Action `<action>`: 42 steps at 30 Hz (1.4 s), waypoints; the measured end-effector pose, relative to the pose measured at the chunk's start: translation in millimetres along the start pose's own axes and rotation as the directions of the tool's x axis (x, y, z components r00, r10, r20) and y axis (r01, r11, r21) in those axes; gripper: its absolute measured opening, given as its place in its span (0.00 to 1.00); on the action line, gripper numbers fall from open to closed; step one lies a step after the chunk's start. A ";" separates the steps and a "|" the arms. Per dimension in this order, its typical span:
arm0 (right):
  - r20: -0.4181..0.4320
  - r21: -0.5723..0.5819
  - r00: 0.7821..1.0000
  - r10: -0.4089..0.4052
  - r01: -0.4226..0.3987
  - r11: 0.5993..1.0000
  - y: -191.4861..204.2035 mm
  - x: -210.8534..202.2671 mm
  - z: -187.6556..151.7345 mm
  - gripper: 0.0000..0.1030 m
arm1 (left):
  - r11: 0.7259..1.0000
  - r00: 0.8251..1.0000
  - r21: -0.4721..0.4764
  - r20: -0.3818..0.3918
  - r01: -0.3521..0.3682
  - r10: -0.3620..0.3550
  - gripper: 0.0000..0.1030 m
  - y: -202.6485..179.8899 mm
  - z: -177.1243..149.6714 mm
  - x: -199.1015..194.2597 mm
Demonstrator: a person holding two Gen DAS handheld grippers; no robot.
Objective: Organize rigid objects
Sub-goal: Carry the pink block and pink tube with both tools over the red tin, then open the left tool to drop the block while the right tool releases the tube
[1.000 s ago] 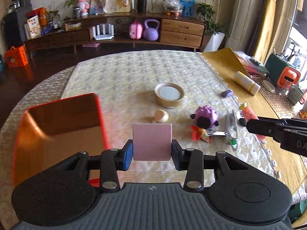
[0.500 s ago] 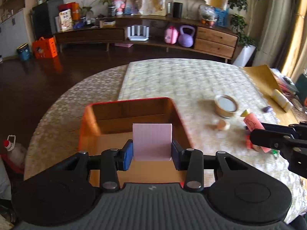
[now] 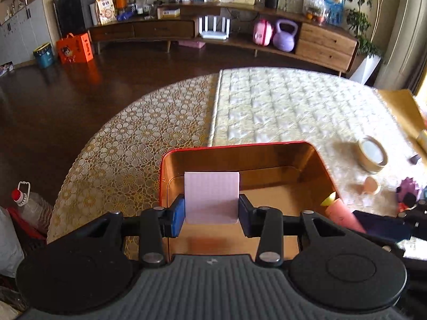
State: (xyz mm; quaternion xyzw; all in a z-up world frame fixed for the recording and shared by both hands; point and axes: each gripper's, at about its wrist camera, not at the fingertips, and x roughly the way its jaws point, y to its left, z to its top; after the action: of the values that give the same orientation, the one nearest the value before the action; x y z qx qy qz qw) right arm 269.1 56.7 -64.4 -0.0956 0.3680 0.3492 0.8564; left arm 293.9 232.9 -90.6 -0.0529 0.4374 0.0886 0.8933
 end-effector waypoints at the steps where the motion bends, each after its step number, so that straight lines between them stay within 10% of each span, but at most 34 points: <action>1: -0.009 -0.005 1.000 0.004 -0.004 1.000 1.8 4.6 0.3 0.15 | 1.000 1.000 0.003 -0.013 -0.003 0.003 0.39 0.5 1.2 5.8; 30: -0.128 -0.016 0.991 0.039 -0.041 0.999 26.8 48.0 -21.9 0.22 | 0.993 0.995 0.110 -0.091 -0.032 0.042 0.39 -20.2 13.2 66.6; 36: -0.093 -0.013 0.993 0.068 -0.069 0.998 25.2 30.9 -24.7 0.32 | 0.996 0.997 0.086 -0.071 -0.020 0.026 0.64 -20.1 10.8 59.3; 42: -0.050 0.029 0.994 0.096 -0.095 0.995 18.5 9.3 -23.0 0.40 | 0.998 0.999 0.065 -0.049 -0.014 0.017 0.64 -20.8 9.5 44.9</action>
State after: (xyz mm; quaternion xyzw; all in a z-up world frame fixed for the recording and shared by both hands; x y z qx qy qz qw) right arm 248.2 65.6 -85.5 -0.0754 0.3984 0.3824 0.8303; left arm 332.4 219.3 -119.9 -0.0227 0.4624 0.0801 0.8828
